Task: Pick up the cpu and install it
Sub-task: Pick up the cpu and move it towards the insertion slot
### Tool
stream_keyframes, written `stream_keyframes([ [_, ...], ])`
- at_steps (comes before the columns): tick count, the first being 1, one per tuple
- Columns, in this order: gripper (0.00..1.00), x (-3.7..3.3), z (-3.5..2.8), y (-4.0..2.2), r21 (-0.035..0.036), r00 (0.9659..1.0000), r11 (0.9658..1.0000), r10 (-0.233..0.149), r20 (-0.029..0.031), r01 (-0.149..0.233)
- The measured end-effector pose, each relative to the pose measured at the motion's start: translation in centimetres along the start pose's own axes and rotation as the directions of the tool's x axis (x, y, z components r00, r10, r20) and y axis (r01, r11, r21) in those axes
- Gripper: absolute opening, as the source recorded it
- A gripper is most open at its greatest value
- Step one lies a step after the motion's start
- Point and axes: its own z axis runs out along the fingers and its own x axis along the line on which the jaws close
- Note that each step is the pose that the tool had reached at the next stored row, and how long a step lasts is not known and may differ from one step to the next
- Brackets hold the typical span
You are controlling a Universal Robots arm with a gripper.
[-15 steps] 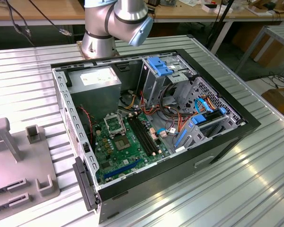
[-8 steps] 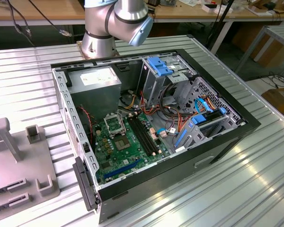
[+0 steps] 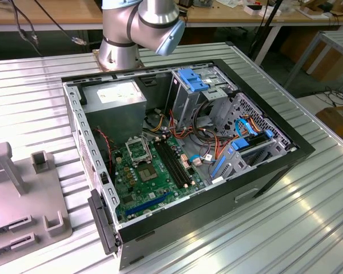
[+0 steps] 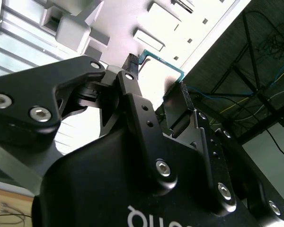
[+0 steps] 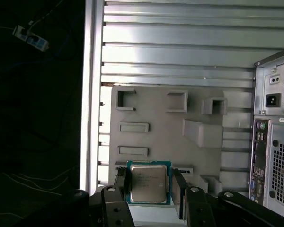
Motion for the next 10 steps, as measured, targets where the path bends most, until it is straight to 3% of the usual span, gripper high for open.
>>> stream_keyframes([
  [10,0.47,-0.3,-0.12,-0.01,0.0,1.0,1.0,0.0,-0.0002,0.0],
])
